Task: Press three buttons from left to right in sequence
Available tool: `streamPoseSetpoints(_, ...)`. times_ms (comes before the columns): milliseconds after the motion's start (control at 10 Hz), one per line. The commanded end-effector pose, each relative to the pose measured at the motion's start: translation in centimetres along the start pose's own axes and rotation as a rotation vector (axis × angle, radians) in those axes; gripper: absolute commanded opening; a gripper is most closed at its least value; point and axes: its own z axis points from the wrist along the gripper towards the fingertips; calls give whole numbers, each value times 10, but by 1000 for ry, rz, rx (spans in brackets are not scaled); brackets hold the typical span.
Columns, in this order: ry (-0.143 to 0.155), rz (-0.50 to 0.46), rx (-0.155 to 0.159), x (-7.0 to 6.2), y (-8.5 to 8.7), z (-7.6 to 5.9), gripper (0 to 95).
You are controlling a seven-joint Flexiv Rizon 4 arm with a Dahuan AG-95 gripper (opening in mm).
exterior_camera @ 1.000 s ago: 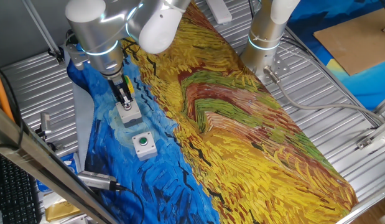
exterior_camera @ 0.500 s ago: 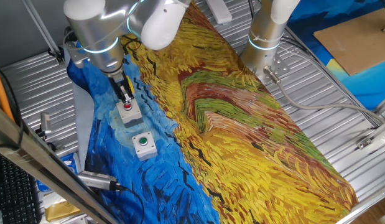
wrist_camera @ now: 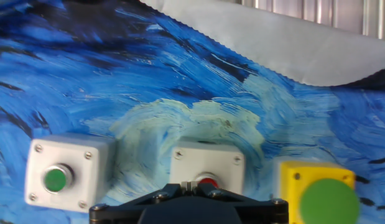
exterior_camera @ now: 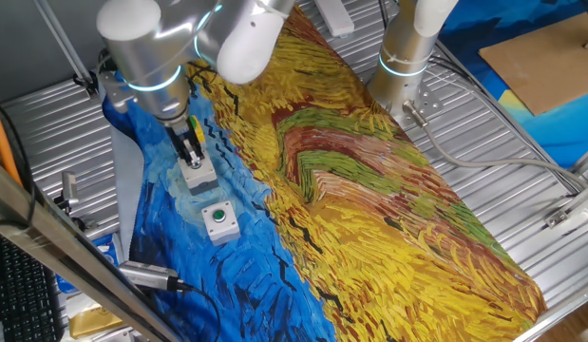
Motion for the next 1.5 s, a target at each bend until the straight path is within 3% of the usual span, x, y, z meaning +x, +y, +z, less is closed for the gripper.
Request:
streamPoseSetpoints(100, -2, 12, 0, -3, 12, -3, 0)
streamPoseSetpoints(500, 5, 48, 5, -15, 45, -2, 0)
streamPoseSetpoints(700, 3, 65, 6, -15, 65, 3, 0)
streamPoseSetpoints(900, 9, 72, 4, -11, 76, -1, 0)
streamPoseSetpoints(1500, 20, 74, 8, -10, 76, -4, 0)
